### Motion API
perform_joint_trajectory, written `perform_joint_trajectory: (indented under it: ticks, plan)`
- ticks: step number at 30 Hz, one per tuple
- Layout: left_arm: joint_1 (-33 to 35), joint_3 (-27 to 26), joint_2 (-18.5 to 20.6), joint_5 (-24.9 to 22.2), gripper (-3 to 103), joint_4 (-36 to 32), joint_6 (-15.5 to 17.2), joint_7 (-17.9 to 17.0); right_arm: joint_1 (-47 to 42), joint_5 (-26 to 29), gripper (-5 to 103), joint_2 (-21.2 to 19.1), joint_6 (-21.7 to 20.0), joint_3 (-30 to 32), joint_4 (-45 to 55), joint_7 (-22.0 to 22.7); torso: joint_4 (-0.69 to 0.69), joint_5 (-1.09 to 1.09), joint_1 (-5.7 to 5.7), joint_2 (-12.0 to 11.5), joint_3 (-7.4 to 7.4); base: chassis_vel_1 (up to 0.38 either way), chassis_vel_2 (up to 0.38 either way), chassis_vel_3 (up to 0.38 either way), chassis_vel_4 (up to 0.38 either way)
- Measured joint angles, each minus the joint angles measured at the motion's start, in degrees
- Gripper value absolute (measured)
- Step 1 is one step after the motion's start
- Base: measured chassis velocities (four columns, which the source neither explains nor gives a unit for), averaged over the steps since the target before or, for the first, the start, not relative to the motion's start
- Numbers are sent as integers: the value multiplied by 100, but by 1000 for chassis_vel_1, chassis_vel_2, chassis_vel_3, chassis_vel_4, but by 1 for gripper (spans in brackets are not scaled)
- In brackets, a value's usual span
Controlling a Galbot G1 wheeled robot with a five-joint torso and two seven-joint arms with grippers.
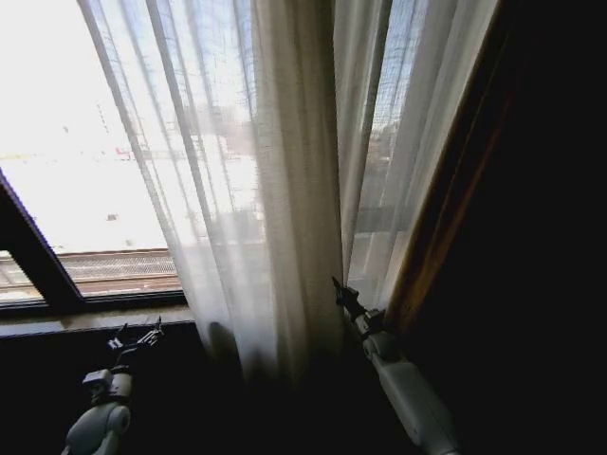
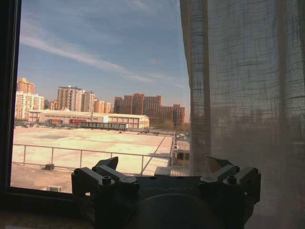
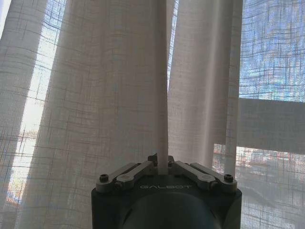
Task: Open the curtains by pulling them apart, changing their state from closed to fully open.
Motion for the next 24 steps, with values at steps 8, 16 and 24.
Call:
perform_joint_trajectory:
  ticks: [8, 16, 24]
  plan:
    - [0, 1, 0, 0, 100, 0, 0, 0, -5, -111, 0, 2, 58, -18, 32, 111, 1, -1, -1, 1, -1, -69, 80, 67, -77]
    - [-1, 3, 1, 0, 100, 0, 0, 0, 87, -54, 0, -5, 108, -66, -8, -23, -1, 0, 6, -3, 2, -85, 59, 88, -69]
    - [1, 2, 0, 0, 100, 0, 0, 0, 52, 9, 0, -24, 86, -50, -52, -223, 2, -1, -4, 2, -2, 0, 0, 0, 0]
